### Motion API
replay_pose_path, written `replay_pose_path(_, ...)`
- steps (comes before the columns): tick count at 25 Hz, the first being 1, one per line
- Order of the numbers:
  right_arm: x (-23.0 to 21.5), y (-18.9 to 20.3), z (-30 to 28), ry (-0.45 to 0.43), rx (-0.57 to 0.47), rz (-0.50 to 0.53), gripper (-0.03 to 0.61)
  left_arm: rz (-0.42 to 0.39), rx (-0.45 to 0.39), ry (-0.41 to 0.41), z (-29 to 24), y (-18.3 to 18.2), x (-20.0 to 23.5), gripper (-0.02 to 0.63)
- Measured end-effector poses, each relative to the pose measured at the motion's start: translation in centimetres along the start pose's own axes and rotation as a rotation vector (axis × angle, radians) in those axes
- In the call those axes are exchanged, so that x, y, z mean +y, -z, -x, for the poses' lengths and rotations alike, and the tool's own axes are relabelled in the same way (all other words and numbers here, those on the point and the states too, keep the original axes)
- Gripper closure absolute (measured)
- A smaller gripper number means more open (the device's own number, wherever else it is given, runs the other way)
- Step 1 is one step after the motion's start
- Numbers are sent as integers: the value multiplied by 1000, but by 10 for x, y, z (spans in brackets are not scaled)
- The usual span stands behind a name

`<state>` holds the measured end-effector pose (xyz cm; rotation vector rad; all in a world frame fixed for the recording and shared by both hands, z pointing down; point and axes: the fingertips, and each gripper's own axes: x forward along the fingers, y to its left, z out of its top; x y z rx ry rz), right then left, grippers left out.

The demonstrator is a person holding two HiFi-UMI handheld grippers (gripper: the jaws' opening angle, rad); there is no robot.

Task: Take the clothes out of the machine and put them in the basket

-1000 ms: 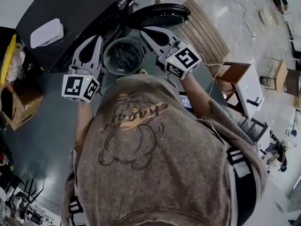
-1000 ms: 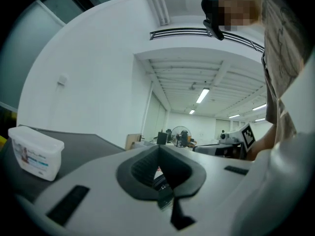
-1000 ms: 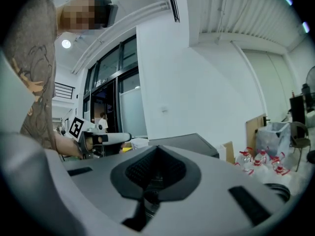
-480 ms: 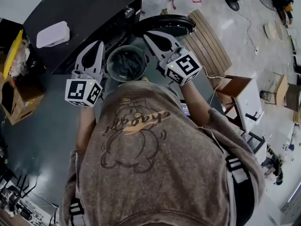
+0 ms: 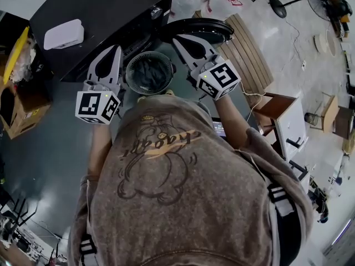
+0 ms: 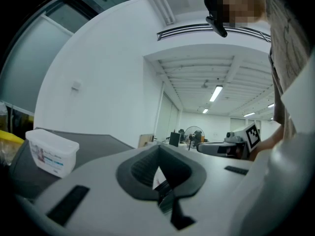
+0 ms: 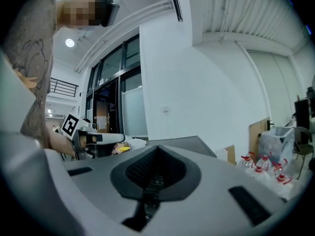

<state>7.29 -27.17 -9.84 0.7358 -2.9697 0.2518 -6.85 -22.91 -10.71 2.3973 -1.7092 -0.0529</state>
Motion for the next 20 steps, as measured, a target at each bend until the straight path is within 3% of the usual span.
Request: replay_pose_path(20, -5, 5, 1, -10, 9, 11, 583, 24, 11, -34, 5, 8, 0, 606)
